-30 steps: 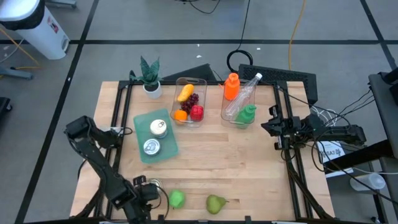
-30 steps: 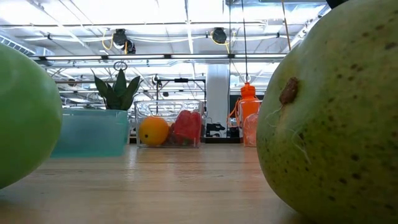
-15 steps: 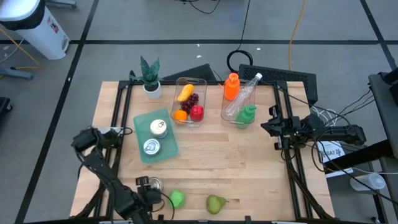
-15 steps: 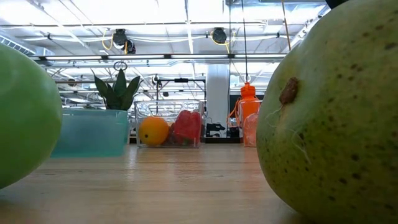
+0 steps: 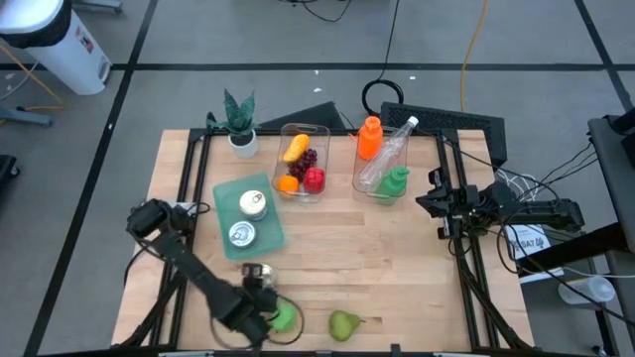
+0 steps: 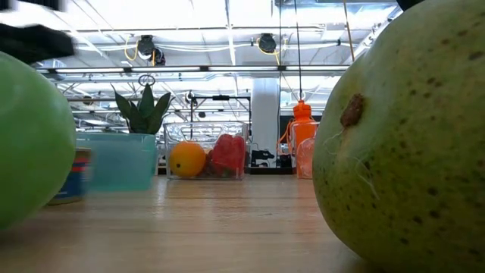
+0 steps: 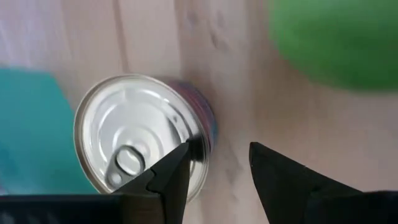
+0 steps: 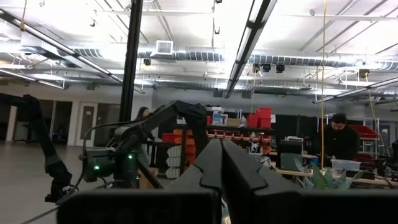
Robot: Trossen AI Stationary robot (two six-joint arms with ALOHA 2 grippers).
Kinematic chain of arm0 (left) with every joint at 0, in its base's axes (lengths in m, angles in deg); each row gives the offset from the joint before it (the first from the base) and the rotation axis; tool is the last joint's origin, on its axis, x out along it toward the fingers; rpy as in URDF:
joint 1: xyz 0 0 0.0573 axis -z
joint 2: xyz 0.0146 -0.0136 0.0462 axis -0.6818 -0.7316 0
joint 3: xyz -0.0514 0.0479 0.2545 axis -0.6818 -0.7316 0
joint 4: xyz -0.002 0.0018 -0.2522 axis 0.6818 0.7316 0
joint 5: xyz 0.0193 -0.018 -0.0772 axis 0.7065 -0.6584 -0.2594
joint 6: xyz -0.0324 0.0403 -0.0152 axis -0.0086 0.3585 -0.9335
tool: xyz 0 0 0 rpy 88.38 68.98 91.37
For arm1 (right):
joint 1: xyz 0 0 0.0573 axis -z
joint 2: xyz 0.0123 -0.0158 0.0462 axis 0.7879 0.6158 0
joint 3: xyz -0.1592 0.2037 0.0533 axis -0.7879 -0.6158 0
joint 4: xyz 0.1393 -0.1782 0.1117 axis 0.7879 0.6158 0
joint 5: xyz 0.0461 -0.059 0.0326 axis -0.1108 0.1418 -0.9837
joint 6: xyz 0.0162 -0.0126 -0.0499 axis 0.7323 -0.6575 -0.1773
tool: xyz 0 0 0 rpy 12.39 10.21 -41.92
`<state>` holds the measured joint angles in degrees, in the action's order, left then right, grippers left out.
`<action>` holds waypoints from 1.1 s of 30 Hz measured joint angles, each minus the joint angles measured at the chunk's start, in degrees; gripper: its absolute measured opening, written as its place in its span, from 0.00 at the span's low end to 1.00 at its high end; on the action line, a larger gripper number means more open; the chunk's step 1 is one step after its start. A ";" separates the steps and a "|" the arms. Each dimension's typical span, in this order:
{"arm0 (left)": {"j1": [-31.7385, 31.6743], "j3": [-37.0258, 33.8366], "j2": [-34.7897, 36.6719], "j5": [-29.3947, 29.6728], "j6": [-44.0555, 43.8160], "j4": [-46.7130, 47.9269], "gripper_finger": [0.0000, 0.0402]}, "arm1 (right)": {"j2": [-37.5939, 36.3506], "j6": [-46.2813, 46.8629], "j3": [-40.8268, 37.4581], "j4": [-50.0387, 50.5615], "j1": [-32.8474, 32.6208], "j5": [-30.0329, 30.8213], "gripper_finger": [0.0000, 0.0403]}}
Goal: Pick & Place Food Item
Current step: Put the blue and pink tuna can into the blue bin
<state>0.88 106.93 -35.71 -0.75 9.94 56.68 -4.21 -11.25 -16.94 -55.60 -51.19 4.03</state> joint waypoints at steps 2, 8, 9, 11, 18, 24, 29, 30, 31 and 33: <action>-2.94 0.00 0.02 0.00 4.84 -0.88 0.43 | 0.00 0.18 0.00 0.04 0.00 -0.05 0.00; -11.27 0.00 0.02 0.15 19.30 -5.64 0.43 | 0.00 0.66 0.00 0.49 0.00 -0.07 0.00; -12.57 0.00 0.02 -0.25 21.24 -6.72 0.43 | 0.00 0.65 0.00 0.47 0.00 -0.07 0.00; -15.01 0.00 0.06 -1.44 25.05 -9.39 0.43 | 0.00 0.66 0.00 0.49 0.00 -0.07 0.00; -18.73 -0.07 -0.07 -1.50 31.30 -16.60 0.43 | 0.00 0.65 0.00 1.90 0.00 -0.11 0.00; -17.78 1.08 -0.45 -0.25 35.56 -16.53 0.43 | 0.00 0.66 0.00 2.91 0.00 -0.12 0.00; -16.32 7.55 -0.43 -0.24 39.65 -12.95 0.43 | 0.00 0.66 0.00 2.82 0.00 -0.12 0.00; -16.20 8.90 -0.40 0.02 40.12 -11.62 0.43 | 0.00 0.66 0.00 2.76 0.00 -0.12 0.00; -16.18 10.05 -0.40 0.76 40.30 -10.23 0.43 | 0.00 0.66 0.00 2.73 0.00 -0.12 0.00; -16.52 12.02 -0.37 2.20 39.85 -7.28 0.43 | 0.00 0.66 0.00 2.53 0.00 -0.12 0.00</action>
<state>-15.64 118.94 -36.09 1.45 49.80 49.40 -4.21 -10.59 -16.94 -53.07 -51.19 3.91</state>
